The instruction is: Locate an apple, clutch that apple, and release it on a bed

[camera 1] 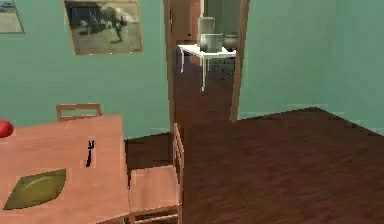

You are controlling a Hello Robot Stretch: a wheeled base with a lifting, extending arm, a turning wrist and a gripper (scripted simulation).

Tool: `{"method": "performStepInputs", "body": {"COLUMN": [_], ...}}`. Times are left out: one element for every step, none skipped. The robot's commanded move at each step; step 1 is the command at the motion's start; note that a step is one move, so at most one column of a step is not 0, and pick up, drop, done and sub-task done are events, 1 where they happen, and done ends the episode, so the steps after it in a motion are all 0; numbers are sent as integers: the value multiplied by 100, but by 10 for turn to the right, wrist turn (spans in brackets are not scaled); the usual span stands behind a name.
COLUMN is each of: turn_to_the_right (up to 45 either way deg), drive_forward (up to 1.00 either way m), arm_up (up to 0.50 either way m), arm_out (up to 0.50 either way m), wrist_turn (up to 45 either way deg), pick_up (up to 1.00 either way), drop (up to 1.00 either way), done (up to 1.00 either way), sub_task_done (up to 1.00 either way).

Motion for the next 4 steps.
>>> {"method": "performStepInputs", "body": {"turn_to_the_right": [240,0,-330,0], "drive_forward": [0,100,0,100], "arm_up": [0,0,0,0], "arm_out": [0,0,0,0], "wrist_turn": [0,0,0,0], "pick_up": [0,0,0,0], "drop": [0,0,0,0], "done": [0,0,0,0], "sub_task_done": [0,0,0,0]}}
